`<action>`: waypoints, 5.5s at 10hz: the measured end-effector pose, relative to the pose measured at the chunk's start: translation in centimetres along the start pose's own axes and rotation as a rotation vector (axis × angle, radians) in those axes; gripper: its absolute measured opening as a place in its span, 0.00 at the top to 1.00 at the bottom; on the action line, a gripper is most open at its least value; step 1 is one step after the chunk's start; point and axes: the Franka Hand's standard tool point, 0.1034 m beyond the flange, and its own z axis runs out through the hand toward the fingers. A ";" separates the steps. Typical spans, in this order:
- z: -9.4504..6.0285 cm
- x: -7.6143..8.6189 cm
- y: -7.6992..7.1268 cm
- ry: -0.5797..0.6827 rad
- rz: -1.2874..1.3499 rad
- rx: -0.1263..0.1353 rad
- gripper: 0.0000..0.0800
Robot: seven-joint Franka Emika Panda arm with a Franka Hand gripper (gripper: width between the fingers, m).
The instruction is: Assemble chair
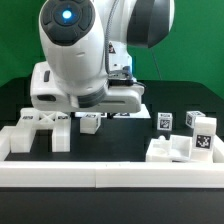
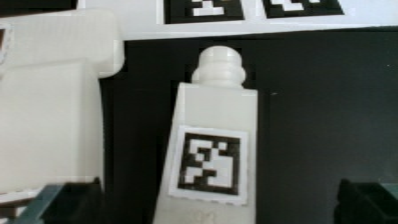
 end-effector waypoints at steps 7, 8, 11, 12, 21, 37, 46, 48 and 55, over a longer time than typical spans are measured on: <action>0.0 0.1 -0.8 0.003 -0.008 -0.007 0.19; 0.3 0.2 -1.0 0.000 -0.010 -0.008 0.19; 0.5 0.5 -0.9 0.004 -0.010 -0.010 0.19; 0.5 0.5 -0.9 0.004 -0.010 -0.010 0.19; 1.7 0.5 -0.6 -0.029 0.036 -0.005 0.23; -6.2 -1.8 -5.7 0.095 0.019 -0.020 0.64; -11.7 -0.1 -6.8 0.623 -0.014 -0.020 0.64; -11.9 0.4 -6.7 0.744 -0.013 -0.026 0.64; -14.8 1.8 -9.8 1.109 -0.075 -0.070 0.64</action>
Offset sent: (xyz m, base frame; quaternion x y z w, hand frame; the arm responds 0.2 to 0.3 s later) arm -0.0039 0.0087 0.0094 -0.0024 -0.0091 0.0091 0.9999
